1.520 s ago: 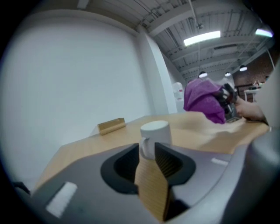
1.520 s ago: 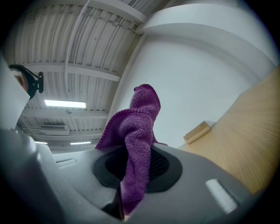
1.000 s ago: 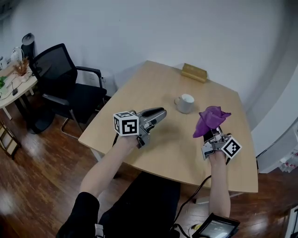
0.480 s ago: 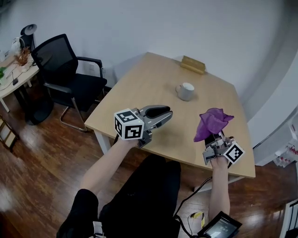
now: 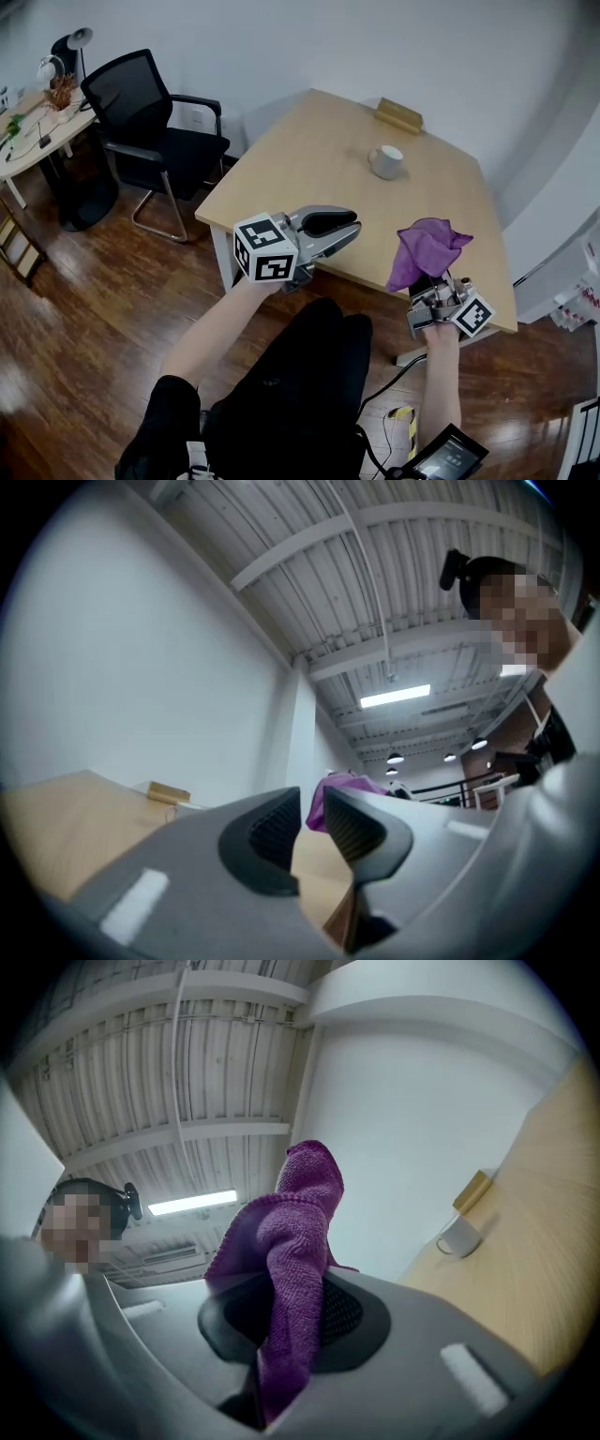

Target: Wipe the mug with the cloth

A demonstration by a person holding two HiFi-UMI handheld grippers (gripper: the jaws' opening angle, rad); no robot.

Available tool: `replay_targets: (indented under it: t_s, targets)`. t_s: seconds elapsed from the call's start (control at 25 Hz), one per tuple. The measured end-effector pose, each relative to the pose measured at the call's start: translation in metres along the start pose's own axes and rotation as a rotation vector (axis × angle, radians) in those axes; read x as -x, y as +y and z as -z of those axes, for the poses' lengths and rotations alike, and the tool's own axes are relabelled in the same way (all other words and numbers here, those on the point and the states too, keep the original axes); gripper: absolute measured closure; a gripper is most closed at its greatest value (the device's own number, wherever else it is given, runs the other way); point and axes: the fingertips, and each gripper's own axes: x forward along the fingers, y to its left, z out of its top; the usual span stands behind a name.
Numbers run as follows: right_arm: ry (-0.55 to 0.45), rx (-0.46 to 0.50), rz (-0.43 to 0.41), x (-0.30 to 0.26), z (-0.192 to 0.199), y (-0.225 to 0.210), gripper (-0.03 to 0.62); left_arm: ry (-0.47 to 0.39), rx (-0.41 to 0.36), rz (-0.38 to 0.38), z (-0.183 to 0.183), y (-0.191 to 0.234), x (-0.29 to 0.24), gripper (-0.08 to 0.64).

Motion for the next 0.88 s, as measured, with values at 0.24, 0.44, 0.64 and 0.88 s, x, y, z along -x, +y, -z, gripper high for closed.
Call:
replay_targets:
  t_s: [0.24, 0.44, 0.64, 0.88]
  targets:
    - [-0.01, -0.001, -0.023, 0.025, 0.03, 0.055, 0.528, -0.005, 0.001, 0.084, 0.0, -0.054, 0.004, 0.485]
    - [-0.029, 0.015, 0.018, 0.05, 0.042, 0.083, 0.528, 0.016, 0.007, 0.129, 0.0, -0.098, 0.006, 0.485]
    - [-0.054, 0.055, 0.041, 0.057, 0.093, 0.134, 0.528, 0.005, -0.014, 0.185, 0.002, -0.141, 0.067, 0.485]
    - [-0.056, 0.046, 0.046, 0.055, 0.102, 0.153, 0.528, 0.012, -0.026, 0.18, -0.01, -0.161, 0.086, 0.489]
